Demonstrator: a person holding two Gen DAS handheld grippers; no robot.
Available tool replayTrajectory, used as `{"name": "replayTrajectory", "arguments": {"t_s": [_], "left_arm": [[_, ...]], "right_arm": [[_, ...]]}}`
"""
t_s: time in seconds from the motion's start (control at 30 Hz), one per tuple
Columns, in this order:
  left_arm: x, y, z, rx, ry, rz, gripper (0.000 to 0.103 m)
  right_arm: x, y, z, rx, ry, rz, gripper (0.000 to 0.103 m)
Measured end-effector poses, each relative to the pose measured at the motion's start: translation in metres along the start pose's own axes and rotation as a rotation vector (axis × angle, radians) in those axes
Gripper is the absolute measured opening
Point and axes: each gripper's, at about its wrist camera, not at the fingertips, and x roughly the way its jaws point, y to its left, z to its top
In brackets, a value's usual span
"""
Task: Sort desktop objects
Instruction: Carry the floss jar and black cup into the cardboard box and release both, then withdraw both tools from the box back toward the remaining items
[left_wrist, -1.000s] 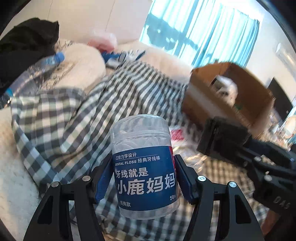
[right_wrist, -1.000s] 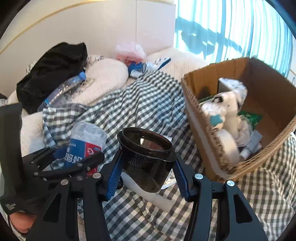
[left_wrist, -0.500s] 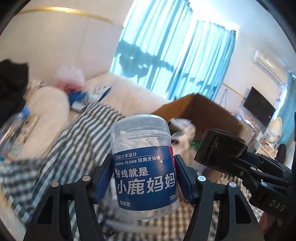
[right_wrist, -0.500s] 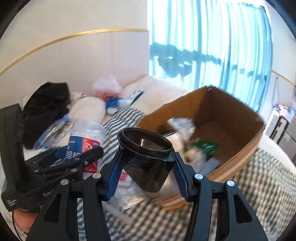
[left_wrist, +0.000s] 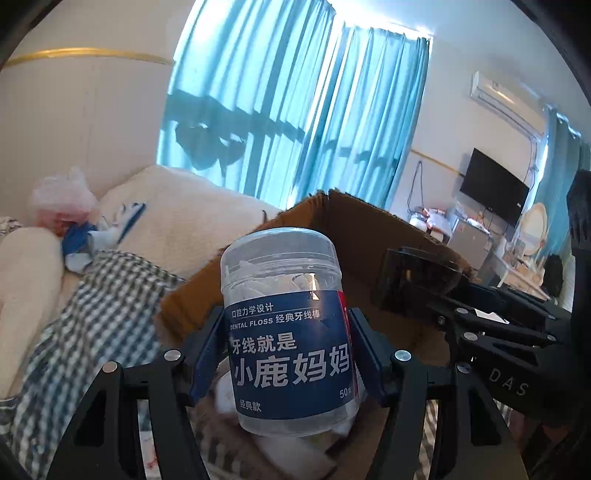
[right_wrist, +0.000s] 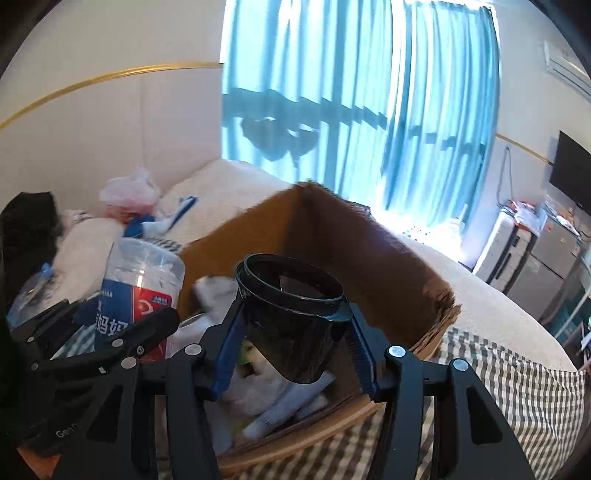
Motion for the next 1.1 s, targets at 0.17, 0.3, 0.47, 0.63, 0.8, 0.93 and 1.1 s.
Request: {"name": "replayTrajectory", "arguments": {"t_s": [0.17, 0.3, 0.47, 0.63, 0.8, 0.93, 1.1], "left_arm": [[0.038, -0.008, 0.004, 0.007, 0.049, 0.013, 0.066], [0.053, -0.014, -0.001, 0.017, 0.095, -0.054, 0.085], [0.03, -0.022, 0.001, 0.081, 0.079, -0.045, 0.099], [-0.014, -0.008, 0.013, 0.05, 0.096, -0.01, 0.099], [-0.085, 0.01, 0.027, 0.062, 0.058, 0.014, 0.103], [-0.131, 0.015, 0.033, 0.12, 0.027, 0.073, 0.103], [-0.175, 0.027, 0.029, 0.205, -0.009, 0.158, 0.103]], "right_arm": [[0.009, -0.017, 0.001, 0.038, -0.02, 0.01, 0.056], [-0.006, -0.016, 0.002, 0.056, -0.091, 0.031, 0.089], [-0.035, -0.001, 0.011, 0.029, -0.129, 0.029, 0.089], [-0.086, 0.032, 0.009, 0.011, -0.181, 0.07, 0.089], [-0.136, 0.075, 0.008, 0.014, -0.221, 0.126, 0.089], [-0.161, 0.104, 0.002, 0.015, -0.209, 0.171, 0.089], [-0.182, 0.124, -0.009, -0.006, -0.192, 0.179, 0.09]]}}
